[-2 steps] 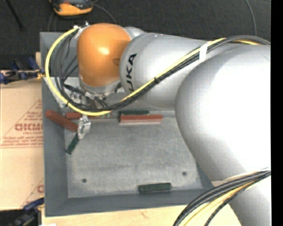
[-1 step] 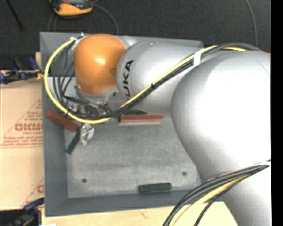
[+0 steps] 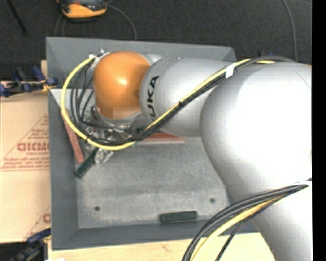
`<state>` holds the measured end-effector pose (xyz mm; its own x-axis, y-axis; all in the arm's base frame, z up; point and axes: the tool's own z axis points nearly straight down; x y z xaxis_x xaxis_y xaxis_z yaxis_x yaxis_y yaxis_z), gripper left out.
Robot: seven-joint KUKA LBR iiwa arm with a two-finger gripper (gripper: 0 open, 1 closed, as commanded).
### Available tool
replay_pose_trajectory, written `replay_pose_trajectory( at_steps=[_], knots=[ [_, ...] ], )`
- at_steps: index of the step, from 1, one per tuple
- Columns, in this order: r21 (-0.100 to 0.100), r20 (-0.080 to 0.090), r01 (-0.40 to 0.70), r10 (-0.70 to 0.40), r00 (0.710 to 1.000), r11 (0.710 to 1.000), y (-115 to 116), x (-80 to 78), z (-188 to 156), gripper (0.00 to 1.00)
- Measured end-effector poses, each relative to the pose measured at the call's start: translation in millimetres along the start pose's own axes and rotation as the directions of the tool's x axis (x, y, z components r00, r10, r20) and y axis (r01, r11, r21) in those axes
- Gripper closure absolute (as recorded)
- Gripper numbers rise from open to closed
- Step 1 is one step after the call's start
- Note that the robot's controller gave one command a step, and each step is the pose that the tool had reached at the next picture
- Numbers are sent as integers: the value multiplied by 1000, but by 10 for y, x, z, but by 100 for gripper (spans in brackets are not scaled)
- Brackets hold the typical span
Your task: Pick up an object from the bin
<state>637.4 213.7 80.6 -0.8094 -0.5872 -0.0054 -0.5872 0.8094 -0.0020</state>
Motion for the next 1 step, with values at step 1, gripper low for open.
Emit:
replay_pose_trajectory(
  at_steps=[1],
  knots=[
    [0, 0, -1, 1, 1000, 1000, 0, 0, 0, 100]
  ],
)
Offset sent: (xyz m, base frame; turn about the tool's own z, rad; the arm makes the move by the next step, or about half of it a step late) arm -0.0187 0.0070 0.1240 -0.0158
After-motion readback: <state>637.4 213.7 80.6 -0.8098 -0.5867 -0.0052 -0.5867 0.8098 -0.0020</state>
